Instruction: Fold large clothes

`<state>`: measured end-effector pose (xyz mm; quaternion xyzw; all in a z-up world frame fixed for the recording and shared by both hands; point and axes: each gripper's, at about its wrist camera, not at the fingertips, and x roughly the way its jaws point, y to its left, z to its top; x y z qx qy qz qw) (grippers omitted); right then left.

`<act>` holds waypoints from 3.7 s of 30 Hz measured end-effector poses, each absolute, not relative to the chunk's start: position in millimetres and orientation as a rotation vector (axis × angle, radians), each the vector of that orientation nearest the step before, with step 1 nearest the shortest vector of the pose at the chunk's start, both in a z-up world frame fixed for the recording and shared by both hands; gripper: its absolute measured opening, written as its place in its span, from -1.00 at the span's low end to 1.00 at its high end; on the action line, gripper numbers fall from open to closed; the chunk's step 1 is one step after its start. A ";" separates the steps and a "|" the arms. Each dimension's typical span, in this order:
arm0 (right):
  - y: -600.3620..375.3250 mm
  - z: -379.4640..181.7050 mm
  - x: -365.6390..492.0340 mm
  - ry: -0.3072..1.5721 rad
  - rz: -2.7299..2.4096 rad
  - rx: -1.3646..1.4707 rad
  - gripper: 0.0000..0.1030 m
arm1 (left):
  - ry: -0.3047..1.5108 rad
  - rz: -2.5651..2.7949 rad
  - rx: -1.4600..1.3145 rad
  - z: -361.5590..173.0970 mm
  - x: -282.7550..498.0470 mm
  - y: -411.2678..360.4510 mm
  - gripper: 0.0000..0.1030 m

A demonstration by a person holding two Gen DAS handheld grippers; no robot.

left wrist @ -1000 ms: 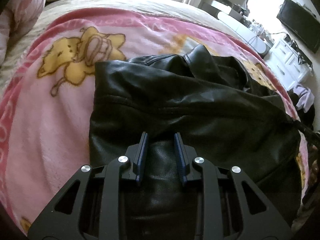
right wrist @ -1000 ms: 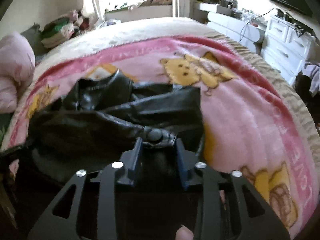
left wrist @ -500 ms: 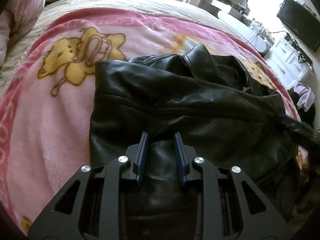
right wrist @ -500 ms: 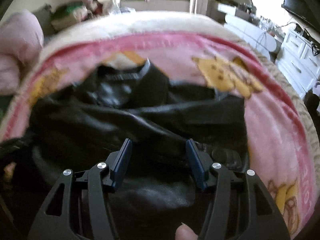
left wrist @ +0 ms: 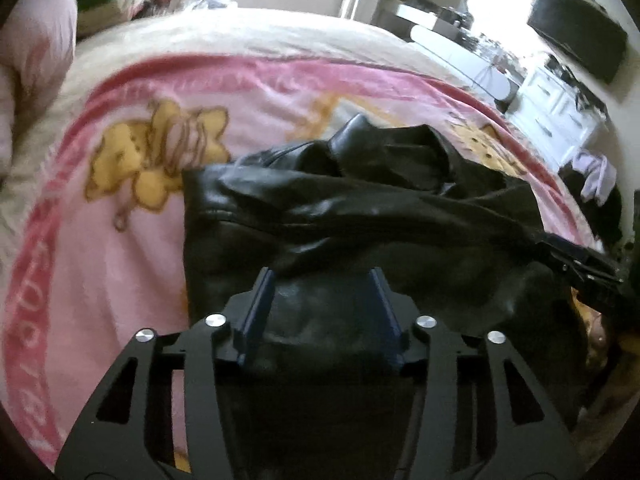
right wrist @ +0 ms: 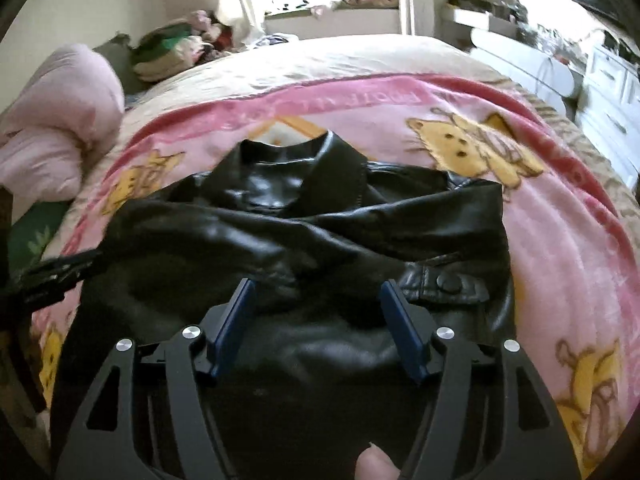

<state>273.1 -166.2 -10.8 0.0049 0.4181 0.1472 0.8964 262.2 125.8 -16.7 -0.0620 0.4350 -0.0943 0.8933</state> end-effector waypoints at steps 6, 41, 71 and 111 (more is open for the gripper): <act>-154.9 -17.4 249.5 0.885 0.330 -0.048 0.24 | 0.982 -0.227 -0.138 -35.2 238.9 109.0 -0.06; -181.9 -12.0 201.8 0.849 0.290 0.061 0.86 | 0.981 -0.191 -0.108 -13.5 210.6 93.2 0.82; -189.9 37.0 129.1 0.751 0.335 0.039 0.89 | 0.746 -0.158 -0.154 51.2 119.0 103.4 0.82; -249.1 16.3 40.4 0.790 0.341 0.053 0.91 | 0.914 0.029 -0.168 -27.1 22.8 131.9 0.82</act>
